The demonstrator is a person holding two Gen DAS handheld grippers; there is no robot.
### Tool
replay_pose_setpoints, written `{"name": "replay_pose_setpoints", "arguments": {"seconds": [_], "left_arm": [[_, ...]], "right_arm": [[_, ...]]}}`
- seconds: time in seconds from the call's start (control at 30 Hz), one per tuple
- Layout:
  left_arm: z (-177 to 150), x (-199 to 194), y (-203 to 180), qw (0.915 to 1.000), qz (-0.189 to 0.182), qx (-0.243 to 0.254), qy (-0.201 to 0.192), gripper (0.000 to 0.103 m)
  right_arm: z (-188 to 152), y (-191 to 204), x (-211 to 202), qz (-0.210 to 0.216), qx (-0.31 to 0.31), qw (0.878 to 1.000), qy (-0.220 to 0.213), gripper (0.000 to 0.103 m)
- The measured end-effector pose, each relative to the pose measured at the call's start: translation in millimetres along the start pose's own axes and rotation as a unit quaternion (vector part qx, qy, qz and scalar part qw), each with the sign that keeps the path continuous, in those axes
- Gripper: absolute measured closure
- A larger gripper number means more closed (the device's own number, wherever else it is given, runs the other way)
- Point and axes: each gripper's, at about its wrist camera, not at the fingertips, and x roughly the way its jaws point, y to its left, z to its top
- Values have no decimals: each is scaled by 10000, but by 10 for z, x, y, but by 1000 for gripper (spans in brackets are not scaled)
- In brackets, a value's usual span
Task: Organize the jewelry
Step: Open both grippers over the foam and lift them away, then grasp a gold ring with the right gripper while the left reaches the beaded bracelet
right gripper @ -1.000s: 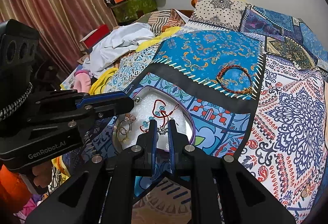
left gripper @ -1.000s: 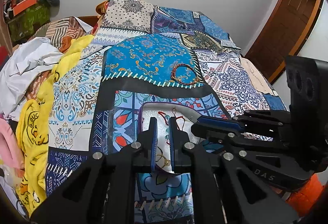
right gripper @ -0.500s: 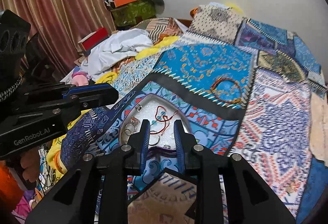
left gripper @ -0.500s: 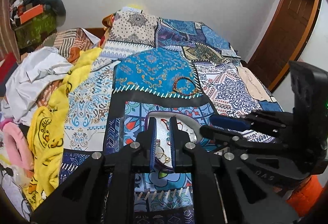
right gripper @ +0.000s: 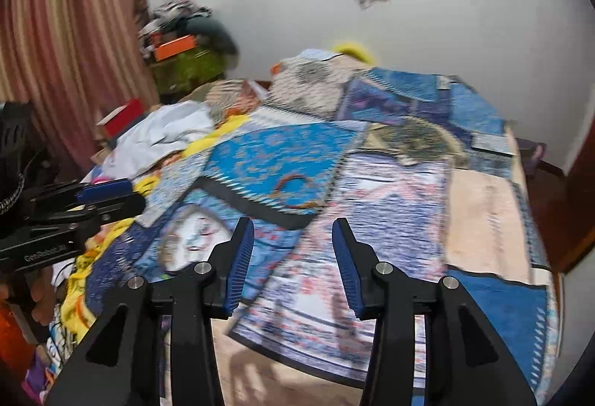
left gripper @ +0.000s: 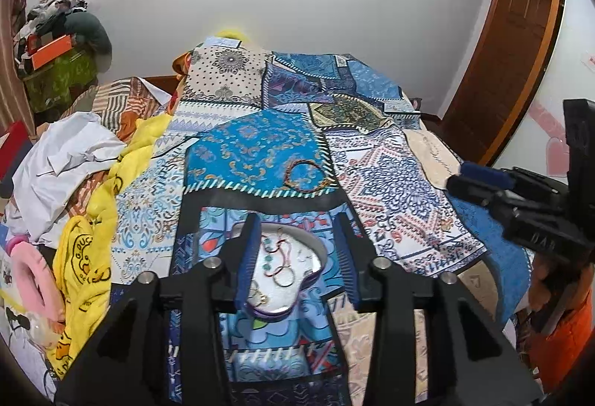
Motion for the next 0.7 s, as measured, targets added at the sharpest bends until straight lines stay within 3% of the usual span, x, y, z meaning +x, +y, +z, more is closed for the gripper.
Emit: {"name": "replay_pose_setpoints", "arguments": {"seconds": [0.27,0.7], "left_arm": [[29,180,-204,9997,-172,58,140,57],[-152,548,-462,9969,-324,317,646,57]], "right_arm": [[-110,-560,-179,-497,429,9978,73,62],[-632,-743,303,-350,455,9933,1004,62]]}}
